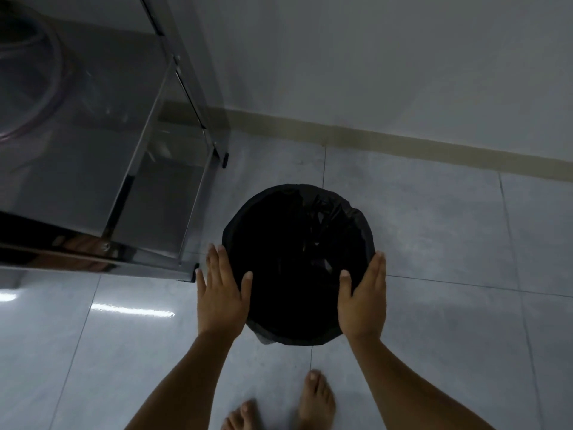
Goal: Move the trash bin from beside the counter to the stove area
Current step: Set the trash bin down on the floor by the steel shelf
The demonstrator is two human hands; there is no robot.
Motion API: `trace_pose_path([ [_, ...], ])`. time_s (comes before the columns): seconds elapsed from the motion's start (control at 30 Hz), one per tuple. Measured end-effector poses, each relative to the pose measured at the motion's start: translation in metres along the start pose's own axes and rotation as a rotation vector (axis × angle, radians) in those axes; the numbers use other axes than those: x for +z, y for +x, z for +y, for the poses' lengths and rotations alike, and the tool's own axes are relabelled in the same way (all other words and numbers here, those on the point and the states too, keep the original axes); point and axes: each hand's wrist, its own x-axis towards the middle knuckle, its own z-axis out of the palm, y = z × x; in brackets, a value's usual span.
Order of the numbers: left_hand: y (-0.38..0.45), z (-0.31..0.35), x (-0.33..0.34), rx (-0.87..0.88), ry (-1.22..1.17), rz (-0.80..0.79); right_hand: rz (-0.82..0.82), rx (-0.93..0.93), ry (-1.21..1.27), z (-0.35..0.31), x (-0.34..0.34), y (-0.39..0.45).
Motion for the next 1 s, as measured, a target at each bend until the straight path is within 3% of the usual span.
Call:
trace_pose_path([
  [0.67,0.163,0.080,-0.017,-0.020,-0.023,0.117,0.055,-0.120,-0.044,-0.072,0.017,0.194],
  [0.77,0.174,0.088,-0.022,-0.063,-0.003,0.040,-0.016,-0.149,-0.094,-0.076,0.016,0.210],
  [1.0,0.144,0.107,-0.086,-0.127,0.232,-0.194,-0.363,-0.214,-0.382,-0.091,-0.042,0.193],
])
